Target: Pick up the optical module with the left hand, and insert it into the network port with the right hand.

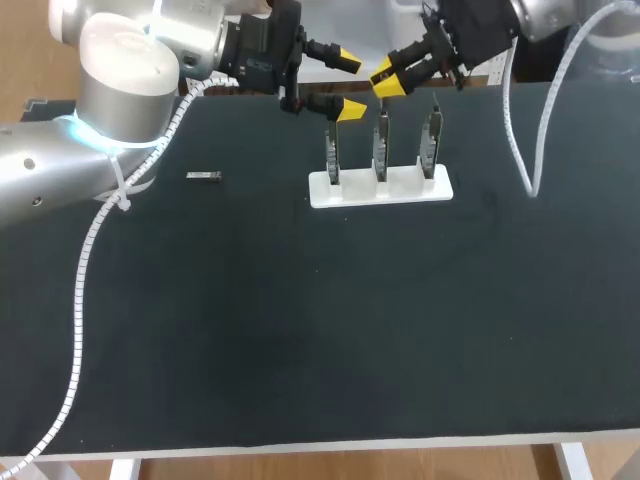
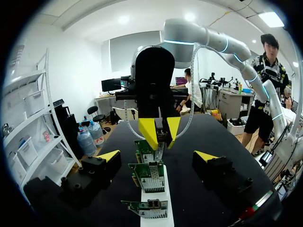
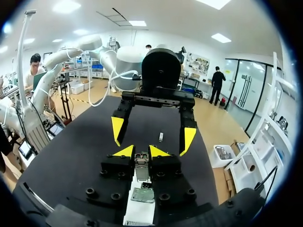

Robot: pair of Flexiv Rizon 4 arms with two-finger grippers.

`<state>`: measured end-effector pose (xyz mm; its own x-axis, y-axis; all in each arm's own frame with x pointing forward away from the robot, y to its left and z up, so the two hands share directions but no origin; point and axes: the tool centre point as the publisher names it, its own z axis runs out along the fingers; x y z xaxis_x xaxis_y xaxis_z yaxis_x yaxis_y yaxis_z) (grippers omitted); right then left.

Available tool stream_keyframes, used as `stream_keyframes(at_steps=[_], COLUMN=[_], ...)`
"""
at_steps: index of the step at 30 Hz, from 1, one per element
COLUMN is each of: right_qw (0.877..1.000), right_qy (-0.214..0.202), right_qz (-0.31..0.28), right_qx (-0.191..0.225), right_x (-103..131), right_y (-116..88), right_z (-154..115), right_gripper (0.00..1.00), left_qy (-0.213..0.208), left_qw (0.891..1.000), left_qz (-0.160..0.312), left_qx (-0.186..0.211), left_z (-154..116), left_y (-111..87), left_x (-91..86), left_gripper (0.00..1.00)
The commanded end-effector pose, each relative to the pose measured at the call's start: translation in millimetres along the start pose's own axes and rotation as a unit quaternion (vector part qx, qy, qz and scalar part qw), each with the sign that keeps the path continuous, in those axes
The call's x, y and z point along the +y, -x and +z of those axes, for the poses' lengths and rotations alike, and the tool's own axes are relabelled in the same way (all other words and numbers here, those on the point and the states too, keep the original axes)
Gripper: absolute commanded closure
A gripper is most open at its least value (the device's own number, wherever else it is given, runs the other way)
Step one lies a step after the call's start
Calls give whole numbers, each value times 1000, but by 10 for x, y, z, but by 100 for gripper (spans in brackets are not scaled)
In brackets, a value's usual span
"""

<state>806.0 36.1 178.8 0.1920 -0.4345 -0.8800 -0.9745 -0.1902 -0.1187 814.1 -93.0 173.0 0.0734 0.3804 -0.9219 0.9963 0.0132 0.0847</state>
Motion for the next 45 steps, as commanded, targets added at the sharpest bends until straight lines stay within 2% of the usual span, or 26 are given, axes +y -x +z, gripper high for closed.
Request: stream_keyframes(at_steps=[1, 45], right_qw=[1000, 1000], right_qy=[-6, -1], right_qz=[0, 16], right_qx=[1, -13], right_x=[30, -79], right_y=[-14, -159], right_z=[-8, 32], right_gripper=[100, 100], left_qy=[-2, -2], left_qw=[1000, 1000], left_qz=[-1, -1], left_qx=[2, 2], left_z=[7, 7], left_y=[8, 8], left_x=[19, 19], left_gripper=[0, 0])
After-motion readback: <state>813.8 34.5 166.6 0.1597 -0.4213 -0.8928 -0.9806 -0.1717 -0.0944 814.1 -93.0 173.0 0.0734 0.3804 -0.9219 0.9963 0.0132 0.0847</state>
